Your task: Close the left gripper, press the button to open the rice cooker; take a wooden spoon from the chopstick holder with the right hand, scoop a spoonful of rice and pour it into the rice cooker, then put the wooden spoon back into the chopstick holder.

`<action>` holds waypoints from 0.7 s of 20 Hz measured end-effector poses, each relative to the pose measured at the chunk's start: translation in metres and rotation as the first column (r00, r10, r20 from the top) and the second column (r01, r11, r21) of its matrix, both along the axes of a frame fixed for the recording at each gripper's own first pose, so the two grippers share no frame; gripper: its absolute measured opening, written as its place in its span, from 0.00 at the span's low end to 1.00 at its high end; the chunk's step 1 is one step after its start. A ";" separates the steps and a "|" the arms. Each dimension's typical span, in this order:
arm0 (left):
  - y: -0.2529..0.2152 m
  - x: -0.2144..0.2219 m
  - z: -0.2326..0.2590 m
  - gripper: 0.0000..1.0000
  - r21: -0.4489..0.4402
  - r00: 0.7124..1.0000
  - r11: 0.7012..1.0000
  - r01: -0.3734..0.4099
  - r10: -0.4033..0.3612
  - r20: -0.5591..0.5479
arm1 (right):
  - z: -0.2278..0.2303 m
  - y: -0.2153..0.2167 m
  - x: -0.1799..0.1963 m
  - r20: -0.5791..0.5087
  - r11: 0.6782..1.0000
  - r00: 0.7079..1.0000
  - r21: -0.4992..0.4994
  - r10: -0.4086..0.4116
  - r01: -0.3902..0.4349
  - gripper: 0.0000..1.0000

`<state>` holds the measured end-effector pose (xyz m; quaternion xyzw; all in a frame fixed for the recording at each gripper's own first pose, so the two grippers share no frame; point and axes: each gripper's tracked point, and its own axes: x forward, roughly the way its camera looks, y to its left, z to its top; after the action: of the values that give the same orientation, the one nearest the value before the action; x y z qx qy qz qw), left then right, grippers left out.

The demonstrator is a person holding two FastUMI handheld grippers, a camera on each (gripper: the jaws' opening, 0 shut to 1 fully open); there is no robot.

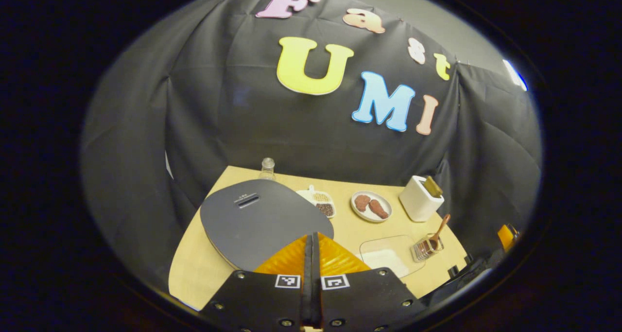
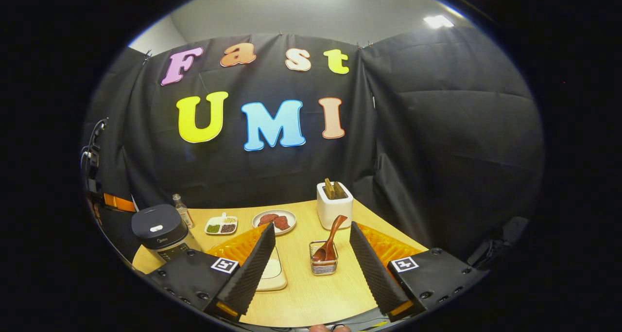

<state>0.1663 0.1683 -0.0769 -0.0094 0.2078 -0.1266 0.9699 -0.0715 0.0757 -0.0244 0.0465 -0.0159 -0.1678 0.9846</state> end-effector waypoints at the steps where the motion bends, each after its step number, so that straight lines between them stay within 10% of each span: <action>1: 0.000 0.009 -0.007 0.01 -0.003 1.000 1.000 0.005 -0.005 -0.022 | -0.002 0.001 -0.005 -0.002 1.000 1.000 -0.002 -0.003 0.003 0.98; 14: -0.010 0.050 -0.079 0.01 0.032 0.980 0.999 0.024 -0.017 -0.197 | -0.011 -0.007 -0.002 -0.043 0.999 0.998 -0.009 -0.043 0.043 0.98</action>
<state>0.2166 0.1582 -0.1555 -0.0032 0.3047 -0.1316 0.9433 -0.0733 0.0683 -0.0350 0.0385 0.0035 -0.1898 0.9811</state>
